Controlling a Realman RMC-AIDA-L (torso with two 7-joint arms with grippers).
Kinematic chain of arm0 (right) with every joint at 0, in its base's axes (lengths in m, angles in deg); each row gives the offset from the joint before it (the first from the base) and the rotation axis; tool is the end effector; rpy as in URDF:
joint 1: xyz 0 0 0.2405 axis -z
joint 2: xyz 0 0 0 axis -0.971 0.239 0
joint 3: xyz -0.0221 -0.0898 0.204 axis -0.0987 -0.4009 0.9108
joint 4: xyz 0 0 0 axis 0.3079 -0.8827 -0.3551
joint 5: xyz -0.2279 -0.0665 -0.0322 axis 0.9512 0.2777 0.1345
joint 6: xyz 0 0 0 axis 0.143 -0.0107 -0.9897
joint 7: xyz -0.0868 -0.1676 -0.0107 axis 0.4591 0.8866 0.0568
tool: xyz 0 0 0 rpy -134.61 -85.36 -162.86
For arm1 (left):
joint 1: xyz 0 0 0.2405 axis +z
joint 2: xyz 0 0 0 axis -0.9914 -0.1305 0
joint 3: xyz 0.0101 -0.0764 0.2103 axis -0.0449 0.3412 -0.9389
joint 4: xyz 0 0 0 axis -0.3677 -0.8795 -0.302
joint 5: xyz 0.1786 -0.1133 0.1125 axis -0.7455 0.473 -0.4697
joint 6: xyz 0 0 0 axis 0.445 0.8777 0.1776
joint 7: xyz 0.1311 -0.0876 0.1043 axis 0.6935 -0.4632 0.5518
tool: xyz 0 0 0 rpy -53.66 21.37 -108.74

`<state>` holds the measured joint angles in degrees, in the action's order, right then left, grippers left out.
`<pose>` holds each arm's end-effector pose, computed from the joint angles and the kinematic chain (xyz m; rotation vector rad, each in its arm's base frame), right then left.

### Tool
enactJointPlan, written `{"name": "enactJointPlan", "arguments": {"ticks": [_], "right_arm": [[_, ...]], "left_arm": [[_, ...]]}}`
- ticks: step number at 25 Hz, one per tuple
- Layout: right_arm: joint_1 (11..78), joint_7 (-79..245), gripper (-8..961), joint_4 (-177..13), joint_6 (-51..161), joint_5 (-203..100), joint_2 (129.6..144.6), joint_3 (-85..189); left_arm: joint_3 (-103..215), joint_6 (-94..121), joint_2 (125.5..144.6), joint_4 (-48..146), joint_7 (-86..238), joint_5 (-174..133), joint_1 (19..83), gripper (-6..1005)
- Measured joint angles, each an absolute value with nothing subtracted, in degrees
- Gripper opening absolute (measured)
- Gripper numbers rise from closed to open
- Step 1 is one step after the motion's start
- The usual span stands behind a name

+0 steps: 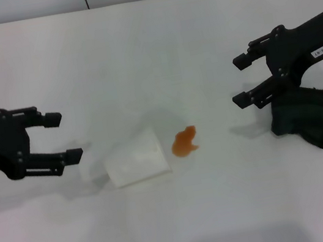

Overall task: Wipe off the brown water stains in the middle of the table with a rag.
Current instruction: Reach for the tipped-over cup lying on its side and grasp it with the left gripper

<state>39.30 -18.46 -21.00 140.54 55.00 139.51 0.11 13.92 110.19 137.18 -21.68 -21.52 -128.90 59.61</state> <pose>0.1451 0.3850 0.0155 -2.9670 0.3563 0.1772 -0.2138 0.3295 0.0613 -2.8776 -0.4931 -0.2867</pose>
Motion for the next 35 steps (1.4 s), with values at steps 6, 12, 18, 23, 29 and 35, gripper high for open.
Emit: {"name": "enactJointPlan", "arguments": {"ticks": [6,12,18,23,29,35], "right_arm": [[39.33,-17.75,857,-21.06,140.54,55.00,139.51,0.16],[39.22,-17.29,857,-21.09,140.55,54.97,139.51,0.05],[38.77,-17.13,857,-21.07,140.55,54.56,139.57,-0.23],[37.91,-17.11,857,-20.99,140.16,54.37,139.59,-0.95],[36.96,-17.10,857,-21.23,139.60,54.29,139.61,-1.72],[36.73,-17.10,857,-21.33,139.49,54.29,139.70,-2.41]], "left_arm": [[11.85,114.02,134.40,-22.78,-28.48,-133.83,53.49,867],[8.99,115.49,133.25,-22.32,-33.76,-140.91,45.93,869],[7.01,114.94,136.04,-20.69,-33.94,-149.63,41.22,871],[4.43,111.84,138.55,-18.65,-33.58,-153.56,40.26,870],[1.03,108.10,139.13,-14.99,-34.01,-153.28,39.78,871],[-0.58,104.98,139.24,-11.72,-34.15,-153.03,39.12,870]]}}
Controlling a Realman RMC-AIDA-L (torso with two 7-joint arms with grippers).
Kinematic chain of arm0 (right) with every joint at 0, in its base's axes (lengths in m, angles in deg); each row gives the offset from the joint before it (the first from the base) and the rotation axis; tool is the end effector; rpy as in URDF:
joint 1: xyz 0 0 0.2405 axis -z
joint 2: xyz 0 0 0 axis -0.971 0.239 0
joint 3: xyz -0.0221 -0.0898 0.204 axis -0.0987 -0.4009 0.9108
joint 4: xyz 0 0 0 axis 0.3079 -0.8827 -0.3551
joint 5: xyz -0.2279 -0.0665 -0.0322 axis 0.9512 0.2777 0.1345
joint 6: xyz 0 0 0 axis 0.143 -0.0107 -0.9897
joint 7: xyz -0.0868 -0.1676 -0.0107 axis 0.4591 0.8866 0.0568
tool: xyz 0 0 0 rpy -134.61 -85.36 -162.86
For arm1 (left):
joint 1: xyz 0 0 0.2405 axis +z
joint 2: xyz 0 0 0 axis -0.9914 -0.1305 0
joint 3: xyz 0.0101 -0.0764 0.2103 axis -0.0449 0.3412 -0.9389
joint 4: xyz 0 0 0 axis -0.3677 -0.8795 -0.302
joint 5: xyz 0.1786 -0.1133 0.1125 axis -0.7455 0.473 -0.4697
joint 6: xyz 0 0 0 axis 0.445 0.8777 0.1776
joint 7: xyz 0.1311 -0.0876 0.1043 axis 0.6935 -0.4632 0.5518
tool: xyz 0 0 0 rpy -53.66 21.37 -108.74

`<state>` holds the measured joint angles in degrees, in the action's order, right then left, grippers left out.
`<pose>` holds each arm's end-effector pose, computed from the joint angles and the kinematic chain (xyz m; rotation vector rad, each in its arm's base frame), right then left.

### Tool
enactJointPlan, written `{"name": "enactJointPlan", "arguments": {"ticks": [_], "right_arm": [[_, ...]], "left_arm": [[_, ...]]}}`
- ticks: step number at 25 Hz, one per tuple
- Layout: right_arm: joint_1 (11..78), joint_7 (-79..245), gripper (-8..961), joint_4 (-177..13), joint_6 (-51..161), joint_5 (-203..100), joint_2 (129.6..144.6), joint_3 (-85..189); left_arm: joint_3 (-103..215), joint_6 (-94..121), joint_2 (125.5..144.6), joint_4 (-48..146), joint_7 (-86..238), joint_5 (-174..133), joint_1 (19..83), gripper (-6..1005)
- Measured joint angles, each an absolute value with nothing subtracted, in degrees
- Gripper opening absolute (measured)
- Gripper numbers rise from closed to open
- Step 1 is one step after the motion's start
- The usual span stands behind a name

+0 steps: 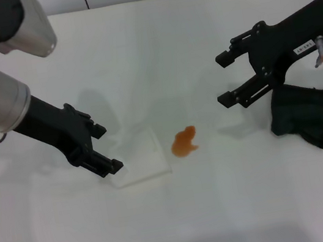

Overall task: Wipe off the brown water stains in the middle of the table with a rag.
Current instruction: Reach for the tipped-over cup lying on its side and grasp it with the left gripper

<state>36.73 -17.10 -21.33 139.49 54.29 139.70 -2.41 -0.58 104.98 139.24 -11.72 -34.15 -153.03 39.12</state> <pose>0.1242 0.3888 0.0054 -2.9998 0.2339 0.1671 -0.1707 0.3695 -0.0177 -3.0418 -0.4684 0.4187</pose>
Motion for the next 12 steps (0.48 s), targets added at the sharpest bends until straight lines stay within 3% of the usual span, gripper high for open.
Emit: {"name": "enactJointPlan", "arguments": {"ticks": [12], "right_arm": [[36.70,-17.11,857,-21.45,138.86,54.04,139.69,-3.86]], "left_arm": [[-5.40,99.49,139.39,-6.69,-34.12,-150.93,38.41,871]]}}
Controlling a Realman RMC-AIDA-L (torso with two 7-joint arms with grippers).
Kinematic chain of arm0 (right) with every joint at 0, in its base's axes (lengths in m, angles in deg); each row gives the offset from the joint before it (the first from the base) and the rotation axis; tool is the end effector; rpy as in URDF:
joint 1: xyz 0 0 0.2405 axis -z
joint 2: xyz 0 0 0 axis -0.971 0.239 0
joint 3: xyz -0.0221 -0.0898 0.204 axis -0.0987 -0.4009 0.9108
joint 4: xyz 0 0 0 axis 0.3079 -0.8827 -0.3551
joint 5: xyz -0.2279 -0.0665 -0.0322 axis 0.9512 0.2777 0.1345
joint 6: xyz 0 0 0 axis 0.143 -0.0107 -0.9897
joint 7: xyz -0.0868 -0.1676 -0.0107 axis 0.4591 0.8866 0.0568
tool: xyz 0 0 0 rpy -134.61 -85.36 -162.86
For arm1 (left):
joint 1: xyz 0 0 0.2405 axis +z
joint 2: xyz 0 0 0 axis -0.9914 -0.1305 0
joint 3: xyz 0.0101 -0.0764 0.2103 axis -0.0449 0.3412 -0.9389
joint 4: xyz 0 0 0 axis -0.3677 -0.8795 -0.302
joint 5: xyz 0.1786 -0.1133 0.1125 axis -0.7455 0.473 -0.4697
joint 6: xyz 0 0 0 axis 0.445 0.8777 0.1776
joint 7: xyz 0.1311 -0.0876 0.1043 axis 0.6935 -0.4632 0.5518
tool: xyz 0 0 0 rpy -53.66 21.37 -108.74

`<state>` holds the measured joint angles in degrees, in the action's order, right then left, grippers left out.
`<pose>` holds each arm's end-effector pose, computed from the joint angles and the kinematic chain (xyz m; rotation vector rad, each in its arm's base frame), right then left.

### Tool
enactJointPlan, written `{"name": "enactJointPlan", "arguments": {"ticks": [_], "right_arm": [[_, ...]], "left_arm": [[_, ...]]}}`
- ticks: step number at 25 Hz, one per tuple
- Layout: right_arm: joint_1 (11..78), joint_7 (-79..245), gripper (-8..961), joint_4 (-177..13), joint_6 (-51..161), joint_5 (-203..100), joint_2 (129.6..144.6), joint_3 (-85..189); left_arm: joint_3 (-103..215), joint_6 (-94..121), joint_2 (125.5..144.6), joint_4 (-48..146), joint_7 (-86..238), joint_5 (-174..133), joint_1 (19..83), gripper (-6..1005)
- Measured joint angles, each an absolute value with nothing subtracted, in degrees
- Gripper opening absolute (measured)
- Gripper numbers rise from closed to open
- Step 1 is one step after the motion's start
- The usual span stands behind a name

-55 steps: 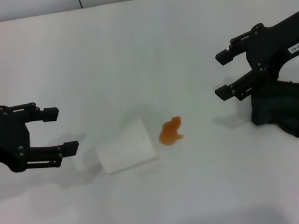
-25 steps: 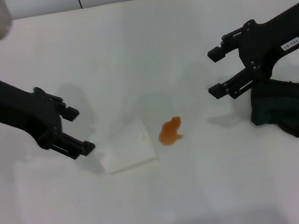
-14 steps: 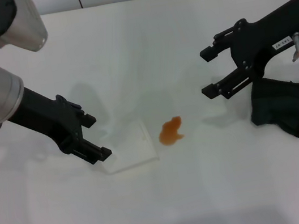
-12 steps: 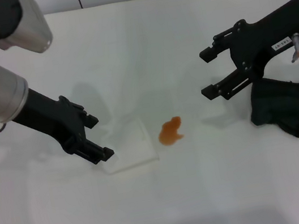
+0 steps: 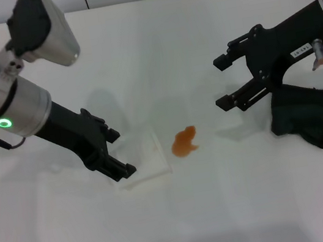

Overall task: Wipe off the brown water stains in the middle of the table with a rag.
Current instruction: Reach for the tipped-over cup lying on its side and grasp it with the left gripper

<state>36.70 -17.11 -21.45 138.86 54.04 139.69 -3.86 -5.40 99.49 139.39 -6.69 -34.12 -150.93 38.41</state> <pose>0.1227 0.3879 0.0004 -3.0095 0.2202 0.1535 -0.1727 0.3705 -0.0448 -3.0607 -0.4455 0.4340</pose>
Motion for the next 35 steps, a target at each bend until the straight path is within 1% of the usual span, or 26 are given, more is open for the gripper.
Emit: {"name": "enactJointPlan", "arguments": {"ticks": [17,35], "right_arm": [[36.97,-16.54,856,-21.54,138.17,53.74,139.69,-4.63],[36.84,-16.31,856,-22.25,136.94,53.76,139.69,-5.27]], "left_arm": [[-12.01,91.27,139.63,-1.49,-34.05,-149.48,38.25,870],[-14.19,89.08,139.48,-0.78,-33.59,-149.39,38.22,858]]}}
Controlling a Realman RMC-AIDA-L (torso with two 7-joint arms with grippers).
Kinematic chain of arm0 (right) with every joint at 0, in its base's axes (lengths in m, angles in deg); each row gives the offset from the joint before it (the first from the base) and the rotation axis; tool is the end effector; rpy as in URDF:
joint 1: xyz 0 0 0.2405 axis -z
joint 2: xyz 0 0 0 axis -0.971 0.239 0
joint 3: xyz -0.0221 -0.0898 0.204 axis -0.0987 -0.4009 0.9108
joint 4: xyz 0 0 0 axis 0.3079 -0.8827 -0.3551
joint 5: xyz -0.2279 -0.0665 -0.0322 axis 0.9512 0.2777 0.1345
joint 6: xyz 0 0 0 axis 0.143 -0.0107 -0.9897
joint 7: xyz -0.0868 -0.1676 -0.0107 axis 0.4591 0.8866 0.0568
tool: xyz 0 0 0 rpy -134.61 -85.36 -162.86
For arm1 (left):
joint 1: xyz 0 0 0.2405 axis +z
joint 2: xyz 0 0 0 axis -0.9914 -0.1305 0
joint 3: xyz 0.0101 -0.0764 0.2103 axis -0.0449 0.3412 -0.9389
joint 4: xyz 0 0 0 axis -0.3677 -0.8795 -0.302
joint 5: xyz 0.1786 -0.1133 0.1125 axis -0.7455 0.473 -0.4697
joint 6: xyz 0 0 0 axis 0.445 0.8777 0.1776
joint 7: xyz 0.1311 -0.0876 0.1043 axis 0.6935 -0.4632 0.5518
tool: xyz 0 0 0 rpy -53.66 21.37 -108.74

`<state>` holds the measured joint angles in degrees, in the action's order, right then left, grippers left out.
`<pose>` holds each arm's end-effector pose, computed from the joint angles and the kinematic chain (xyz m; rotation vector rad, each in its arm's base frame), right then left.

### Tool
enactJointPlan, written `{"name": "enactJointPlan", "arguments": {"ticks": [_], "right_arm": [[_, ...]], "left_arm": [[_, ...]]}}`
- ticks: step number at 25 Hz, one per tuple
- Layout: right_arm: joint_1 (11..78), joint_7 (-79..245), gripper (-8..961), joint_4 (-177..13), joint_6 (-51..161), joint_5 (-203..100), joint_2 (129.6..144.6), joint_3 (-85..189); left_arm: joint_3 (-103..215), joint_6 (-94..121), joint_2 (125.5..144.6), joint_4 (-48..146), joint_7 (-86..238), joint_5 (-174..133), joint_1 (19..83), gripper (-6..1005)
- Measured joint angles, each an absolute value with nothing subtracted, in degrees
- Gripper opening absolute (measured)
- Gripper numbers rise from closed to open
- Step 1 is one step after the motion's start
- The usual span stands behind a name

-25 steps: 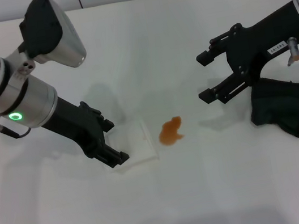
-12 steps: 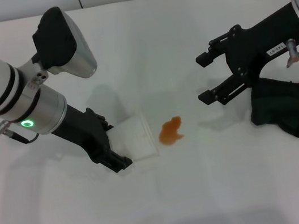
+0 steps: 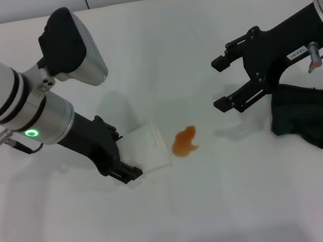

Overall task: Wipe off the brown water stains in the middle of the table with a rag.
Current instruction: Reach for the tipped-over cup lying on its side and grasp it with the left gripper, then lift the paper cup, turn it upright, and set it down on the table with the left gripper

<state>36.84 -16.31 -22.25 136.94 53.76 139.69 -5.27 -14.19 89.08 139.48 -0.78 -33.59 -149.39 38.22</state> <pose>0.1244 0.3901 -0.0056 -3.0020 0.2052 0.1442 -0.1857 0.3745 -0.0804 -3.0302 -0.3593 0.5142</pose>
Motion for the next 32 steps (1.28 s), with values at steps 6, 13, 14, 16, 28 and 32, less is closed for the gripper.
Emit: {"name": "enactJointPlan", "arguments": {"ticks": [6,13,14,16,28,32], "right_arm": [[36.80,-16.31,856,-22.61,136.84,53.83,139.61,-5.22],[36.71,-16.33,856,-22.57,136.84,53.83,139.43,-4.93],[36.71,-16.33,856,-22.51,136.84,53.82,139.40,-4.86],[36.67,-16.32,856,-22.42,136.84,53.82,139.38,-4.81],[35.89,-16.26,856,-22.66,136.28,54.11,139.37,-5.07],[35.80,-16.25,856,-22.67,136.11,53.90,139.48,-5.26]], "left_arm": [[-13.85,89.12,139.39,-2.04,-33.57,-149.32,38.83,692],[-12.53,89.31,139.18,-14.42,-31.71,-143.90,48.25,645],[-10.85,89.04,139.17,-15.91,-29.68,-141.33,50.33,638],[-7.75,87.93,139.25,-16.50,-25.99,-136.48,52.81,626],[12.93,82.46,138.86,12.49,10.51,-109.70,53.67,653],[13.41,79.65,139.18,19.08,15.61,-108.64,52.73,682]]}}
